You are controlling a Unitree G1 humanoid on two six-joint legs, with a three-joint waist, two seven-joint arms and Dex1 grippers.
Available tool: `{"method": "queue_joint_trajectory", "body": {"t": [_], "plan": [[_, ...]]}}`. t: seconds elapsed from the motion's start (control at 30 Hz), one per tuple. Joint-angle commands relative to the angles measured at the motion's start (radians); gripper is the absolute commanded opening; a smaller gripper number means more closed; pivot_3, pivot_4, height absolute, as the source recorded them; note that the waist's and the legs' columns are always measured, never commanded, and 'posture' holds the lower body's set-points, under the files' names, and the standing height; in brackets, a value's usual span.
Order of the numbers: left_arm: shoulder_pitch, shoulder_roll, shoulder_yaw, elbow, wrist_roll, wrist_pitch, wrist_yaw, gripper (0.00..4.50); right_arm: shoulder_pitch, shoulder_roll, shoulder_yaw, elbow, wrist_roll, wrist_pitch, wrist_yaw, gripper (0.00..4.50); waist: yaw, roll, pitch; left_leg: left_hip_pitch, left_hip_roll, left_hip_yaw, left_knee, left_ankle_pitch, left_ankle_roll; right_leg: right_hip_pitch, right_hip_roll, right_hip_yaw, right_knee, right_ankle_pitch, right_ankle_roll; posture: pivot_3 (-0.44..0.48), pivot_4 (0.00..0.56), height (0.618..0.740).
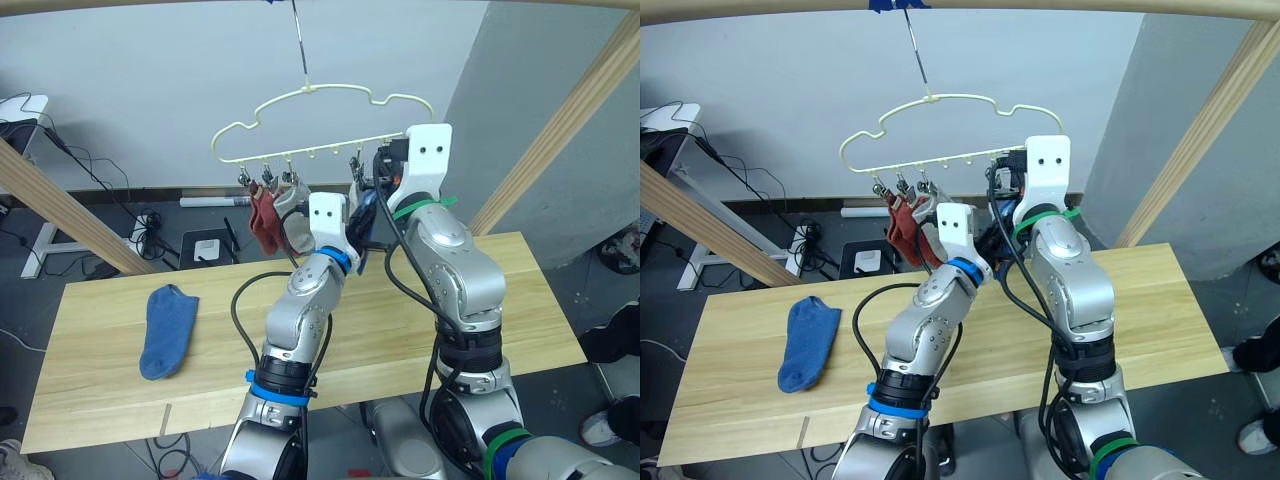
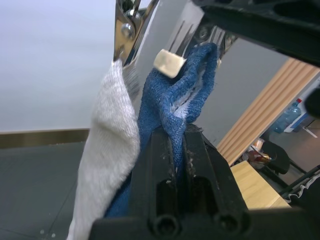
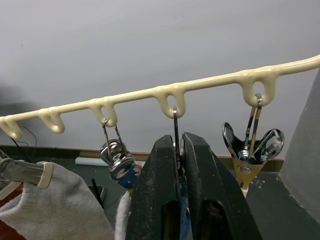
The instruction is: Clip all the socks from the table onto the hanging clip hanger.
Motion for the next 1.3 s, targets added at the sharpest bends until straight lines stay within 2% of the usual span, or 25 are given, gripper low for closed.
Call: {"method": "queue_joint_trajectory", "body": {"t": [0.03,0.13,0.23,0.37,0.4,0.5,0.73,0.9,1.0,1.13,1.3], "plan": [[-0.015,-0.028,-0.001,-0.025,-0.011,-0.017,0.001,0.01,-0.006,0.008,0.0,-0.052,0.016,-0.004,0.0,0.0,0.0,0.0,0.0,0.0,0.0,0.0,0.0,0.0,0.0,0.0,0.0,0.0,0.0,0.0,0.0,-0.273,0.261,0.74],[-0.016,-0.027,-0.002,-0.024,-0.008,-0.02,0.0,0.01,-0.003,0.015,-0.001,-0.053,0.02,-0.009,0.002,0.0,0.0,0.0,0.0,0.0,0.0,0.0,0.0,0.0,0.0,0.0,0.0,0.0,-0.001,0.0,0.0,-0.273,0.26,0.74],[-0.019,-0.021,-0.001,-0.014,-0.002,-0.019,0.002,0.0,0.002,0.027,-0.005,-0.061,0.031,-0.017,0.006,0.9,0.0,0.0,0.0,0.0,0.0,0.0,-0.001,0.0,0.0,0.0,0.0,0.0,-0.001,0.0,0.0,-0.273,0.259,0.74],[-0.02,-0.016,-0.004,-0.009,0.001,-0.017,-0.006,0.0,0.007,0.023,-0.001,-0.071,0.041,-0.01,0.005,2.43,0.0,0.0,0.0,0.0,0.0,0.0,-0.001,0.0,0.0,0.0,0.0,0.0,-0.001,0.0,0.0,-0.272,0.26,0.74],[-0.02,-0.01,-0.009,-0.008,0.002,-0.018,-0.016,0.27,0.009,0.021,0.0,-0.077,0.044,-0.007,0.006,2.77,0.0,0.0,0.0,0.0,0.0,0.0,-0.001,0.0,0.0,0.0,0.0,0.0,-0.002,0.0,0.0,-0.272,0.26,0.74],[-0.002,0.022,-0.038,-0.018,0.021,-0.024,-0.054,1.04,0.028,0.012,0.005,-0.115,0.06,0.014,0.025,2.78,0.0,0.0,0.0,0.0,0.0,0.0,-0.002,0.0,0.0,0.0,0.0,0.0,-0.002,0.0,0.0,-0.277,0.259,0.74],[0.04,0.121,-0.105,-0.069,0.068,-0.03,-0.143,3.2,0.088,-0.062,0.036,-0.266,0.107,0.108,0.102,2.78,0.0,0.0,0.0,0.0,0.0,0.0,-0.004,0.0,0.0,0.0,0.0,0.0,-0.003,0.0,0.0,-0.277,0.262,0.74],[0.049,0.244,-0.148,-0.142,0.046,-0.032,-0.316,3.2,0.142,-0.181,0.034,-0.412,0.133,0.14,0.173,2.78,0.0,0.0,0.0,0.0,0.0,0.0,-0.006,0.0,0.0,-0.001,0.0,0.0,-0.004,0.0,0.0,-0.281,0.267,0.74],[0.05,0.316,-0.158,-0.185,0.016,-0.029,-0.423,3.2,0.156,-0.215,0.027,-0.443,0.135,0.142,0.18,2.78,0.0,0.0,0.0,0.001,0.0,0.0,-0.006,0.0,0.0,-0.001,0.0,0.0,-0.004,0.0,0.0,-0.286,0.268,0.74],[0.018,0.409,-0.083,-0.234,-0.101,0.035,-0.553,3.2,0.176,-0.244,0.032,-0.417,0.089,0.141,0.15,2.78,-0.002,0.0,0.0,0.001,0.001,0.0,-0.006,0.0,0.0,-0.001,0.0,0.0,-0.004,0.0,0.0,-0.287,0.27,0.74],[-0.032,0.52,-0.011,-0.253,-0.21,0.098,-0.675,3.2,0.16,-0.226,0.039,-0.355,0.07,0.145,0.111,2.78,-0.002,0.0,0.0,0.001,0.001,0.0,-0.006,0.0,0.0,-0.001,0.0,0.0,-0.004,0.0,0.0,-0.271,0.268,0.74]]}}
